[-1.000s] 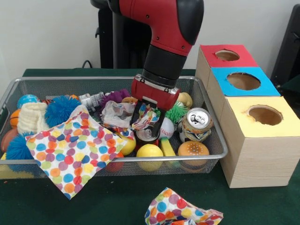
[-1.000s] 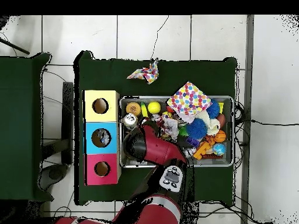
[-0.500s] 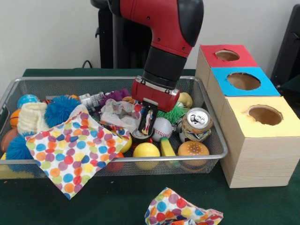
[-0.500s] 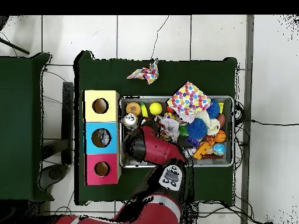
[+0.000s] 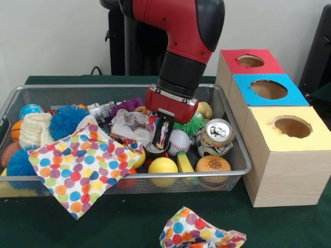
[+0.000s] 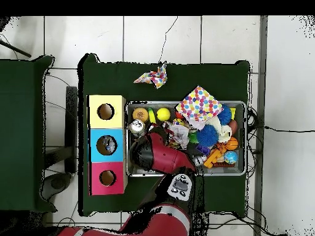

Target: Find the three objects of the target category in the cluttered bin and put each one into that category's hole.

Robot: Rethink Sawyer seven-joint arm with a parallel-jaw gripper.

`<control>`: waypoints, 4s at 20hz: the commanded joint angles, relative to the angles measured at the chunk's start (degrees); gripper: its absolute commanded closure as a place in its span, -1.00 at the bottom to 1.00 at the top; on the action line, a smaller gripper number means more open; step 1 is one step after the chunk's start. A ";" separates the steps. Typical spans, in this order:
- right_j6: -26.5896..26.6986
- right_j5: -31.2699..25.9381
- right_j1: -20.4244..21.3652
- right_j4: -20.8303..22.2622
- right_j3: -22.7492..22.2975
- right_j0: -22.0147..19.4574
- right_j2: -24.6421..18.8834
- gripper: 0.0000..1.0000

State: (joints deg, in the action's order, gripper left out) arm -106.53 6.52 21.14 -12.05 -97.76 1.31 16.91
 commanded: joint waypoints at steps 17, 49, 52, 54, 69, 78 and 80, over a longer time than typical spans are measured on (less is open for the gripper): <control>-1.92 -29.15 8.71 6.60 -1.84 5.75 5.57 1.00; 4.45 -34.34 16.38 16.15 -0.50 -6.22 -3.27 1.00; 3.86 -33.09 16.78 17.50 -1.27 -7.23 -4.29 1.00; 3.45 -33.01 16.90 18.24 -1.27 -7.58 -4.62 1.00; 2.02 -32.61 17.34 21.05 -1.05 -10.43 -8.05 1.00; 4.64 -34.76 21.82 20.51 -3.02 -15.94 -12.26 1.00; 7.08 -37.78 23.54 20.79 -2.27 -17.94 -13.28 1.00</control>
State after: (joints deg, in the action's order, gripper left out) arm -106.53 -25.11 40.71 6.23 -97.89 -11.94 10.80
